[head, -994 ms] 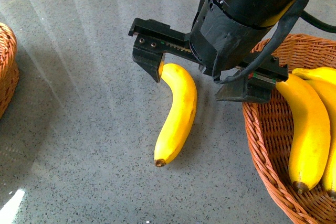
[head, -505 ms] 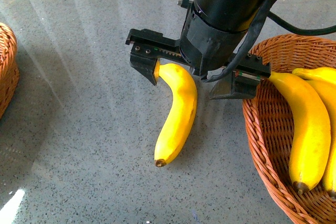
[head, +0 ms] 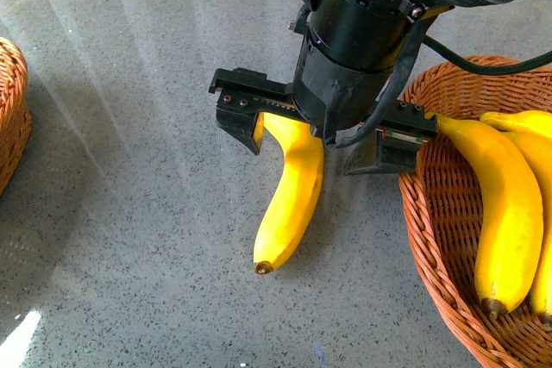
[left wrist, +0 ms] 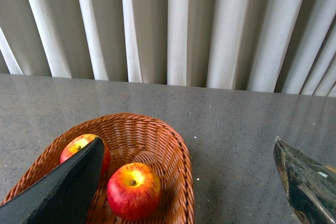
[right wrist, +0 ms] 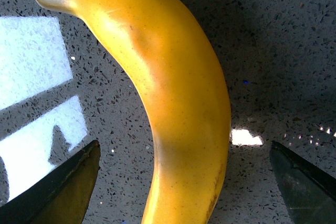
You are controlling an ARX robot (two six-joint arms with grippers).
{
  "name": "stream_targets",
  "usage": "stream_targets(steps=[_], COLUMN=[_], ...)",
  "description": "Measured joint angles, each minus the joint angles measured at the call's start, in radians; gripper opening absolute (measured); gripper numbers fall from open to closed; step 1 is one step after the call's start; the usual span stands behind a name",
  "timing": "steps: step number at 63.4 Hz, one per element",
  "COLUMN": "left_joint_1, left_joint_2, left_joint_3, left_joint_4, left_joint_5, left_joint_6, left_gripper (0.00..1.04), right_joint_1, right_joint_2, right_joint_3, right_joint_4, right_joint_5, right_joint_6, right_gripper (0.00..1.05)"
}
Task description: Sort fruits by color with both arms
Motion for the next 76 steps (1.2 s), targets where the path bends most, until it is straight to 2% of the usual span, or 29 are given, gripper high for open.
stream_targets(steps=[14, 28, 49, 66, 76], left_joint_1=[0.000, 0.000, 0.000, 0.000, 0.000], left_joint_2=[0.000, 0.000, 0.000, 0.000, 0.000], left_joint_3=[0.000, 0.000, 0.000, 0.000, 0.000], left_joint_4=[0.000, 0.000, 0.000, 0.000, 0.000], left_joint_5=[0.000, 0.000, 0.000, 0.000, 0.000], left_joint_6=[0.000, 0.000, 0.000, 0.000, 0.000], left_gripper=[0.96, 0.96, 0.96, 0.96, 0.96], right_joint_1=[0.002, 0.004, 0.005, 0.004, -0.010], right_joint_2=[0.031, 0.062, 0.069, 0.060, -0.017], right_joint_3=[0.023, 0.035, 0.054, 0.064, 0.032], right_joint_4=[-0.008, -0.014, -0.014, -0.001, 0.071], right_joint_5=[0.002, 0.008, -0.002, -0.042, -0.090], right_joint_6=[-0.005, -0.011, -0.016, -0.016, 0.014], right_gripper=[0.93, 0.86, 0.39, 0.34, 0.34])
